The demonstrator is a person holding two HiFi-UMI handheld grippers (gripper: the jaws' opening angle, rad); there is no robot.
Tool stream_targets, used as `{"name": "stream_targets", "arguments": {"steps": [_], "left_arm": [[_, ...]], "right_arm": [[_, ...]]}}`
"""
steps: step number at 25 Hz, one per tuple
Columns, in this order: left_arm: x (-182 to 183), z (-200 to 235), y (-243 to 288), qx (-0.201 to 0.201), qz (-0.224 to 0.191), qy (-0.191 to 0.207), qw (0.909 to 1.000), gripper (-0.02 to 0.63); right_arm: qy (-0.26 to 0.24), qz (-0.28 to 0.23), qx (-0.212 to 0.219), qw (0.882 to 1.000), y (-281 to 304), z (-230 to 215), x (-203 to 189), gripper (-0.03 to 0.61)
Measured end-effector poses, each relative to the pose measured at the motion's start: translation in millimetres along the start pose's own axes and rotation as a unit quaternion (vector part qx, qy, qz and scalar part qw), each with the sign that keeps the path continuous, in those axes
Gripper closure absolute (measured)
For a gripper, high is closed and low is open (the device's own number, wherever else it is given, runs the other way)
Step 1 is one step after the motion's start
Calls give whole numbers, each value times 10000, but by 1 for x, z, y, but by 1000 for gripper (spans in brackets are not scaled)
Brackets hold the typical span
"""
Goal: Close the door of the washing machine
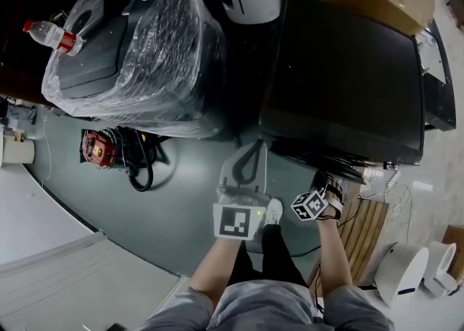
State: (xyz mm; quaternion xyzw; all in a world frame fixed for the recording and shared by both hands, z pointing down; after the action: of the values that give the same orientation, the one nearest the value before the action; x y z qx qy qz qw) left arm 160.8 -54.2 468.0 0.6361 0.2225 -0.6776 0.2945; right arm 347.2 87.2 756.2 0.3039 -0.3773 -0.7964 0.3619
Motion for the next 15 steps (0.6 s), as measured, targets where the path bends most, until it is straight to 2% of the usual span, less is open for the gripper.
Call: {"name": "stream_targets", "arguments": {"steps": [5, 15], "left_arm": [[1, 8, 0, 91, 0, 33, 10000, 615], [8, 18, -6, 181, -44, 23, 9998, 615]], "right_arm": [[78, 119, 91, 9999, 14, -9, 5, 578], [246, 40, -108, 9996, 11, -10, 3, 578]]}}
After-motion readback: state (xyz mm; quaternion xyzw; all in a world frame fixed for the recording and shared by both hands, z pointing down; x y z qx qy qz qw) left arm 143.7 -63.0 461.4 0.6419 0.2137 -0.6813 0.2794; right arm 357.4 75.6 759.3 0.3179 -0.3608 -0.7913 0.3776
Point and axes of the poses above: the fingertips, and each gripper's own axes: y forward along the fingers, z to its left, x out of its top, the point moved 5 cm from there along -y, backward along the fingers, and after that the axes turned 4 degrees about x, right-handed, at the moved point
